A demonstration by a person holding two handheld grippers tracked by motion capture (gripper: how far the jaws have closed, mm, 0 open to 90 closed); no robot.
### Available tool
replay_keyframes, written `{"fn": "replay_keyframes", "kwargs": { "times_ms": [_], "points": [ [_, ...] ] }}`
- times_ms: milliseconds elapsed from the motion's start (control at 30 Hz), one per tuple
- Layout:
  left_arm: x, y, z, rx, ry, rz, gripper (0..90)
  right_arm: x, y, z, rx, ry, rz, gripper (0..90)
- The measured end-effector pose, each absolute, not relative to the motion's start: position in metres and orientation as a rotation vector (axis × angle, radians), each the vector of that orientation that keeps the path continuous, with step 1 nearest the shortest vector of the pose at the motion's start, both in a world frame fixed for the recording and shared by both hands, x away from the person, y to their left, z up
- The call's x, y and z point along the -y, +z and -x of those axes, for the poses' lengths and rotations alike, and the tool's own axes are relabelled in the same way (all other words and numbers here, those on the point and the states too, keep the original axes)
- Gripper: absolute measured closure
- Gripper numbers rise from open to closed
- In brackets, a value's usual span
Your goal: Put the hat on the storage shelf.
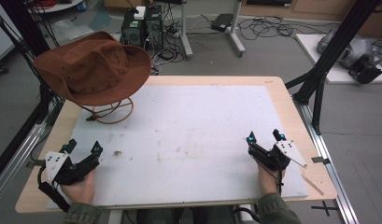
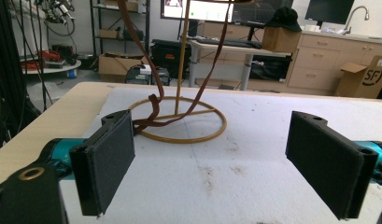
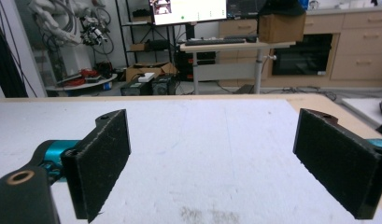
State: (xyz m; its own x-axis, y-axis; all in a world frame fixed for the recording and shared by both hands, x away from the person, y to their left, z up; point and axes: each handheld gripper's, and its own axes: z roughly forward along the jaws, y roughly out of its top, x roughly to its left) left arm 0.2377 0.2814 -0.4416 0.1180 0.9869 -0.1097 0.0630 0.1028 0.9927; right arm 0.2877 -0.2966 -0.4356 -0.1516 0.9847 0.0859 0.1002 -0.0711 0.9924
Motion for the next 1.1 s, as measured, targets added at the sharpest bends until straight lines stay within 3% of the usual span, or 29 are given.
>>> {"fn": "replay_keyframes", "kwargs": {
  "times_ms": [1100],
  "points": [
    [-0.2783,-0.4417,-0.236,-1.212,0.998,-1.226,15.9,0.302,-0.4324,-0.2826,-1.352,1.33,-1.228,10.4]
  ]
}}
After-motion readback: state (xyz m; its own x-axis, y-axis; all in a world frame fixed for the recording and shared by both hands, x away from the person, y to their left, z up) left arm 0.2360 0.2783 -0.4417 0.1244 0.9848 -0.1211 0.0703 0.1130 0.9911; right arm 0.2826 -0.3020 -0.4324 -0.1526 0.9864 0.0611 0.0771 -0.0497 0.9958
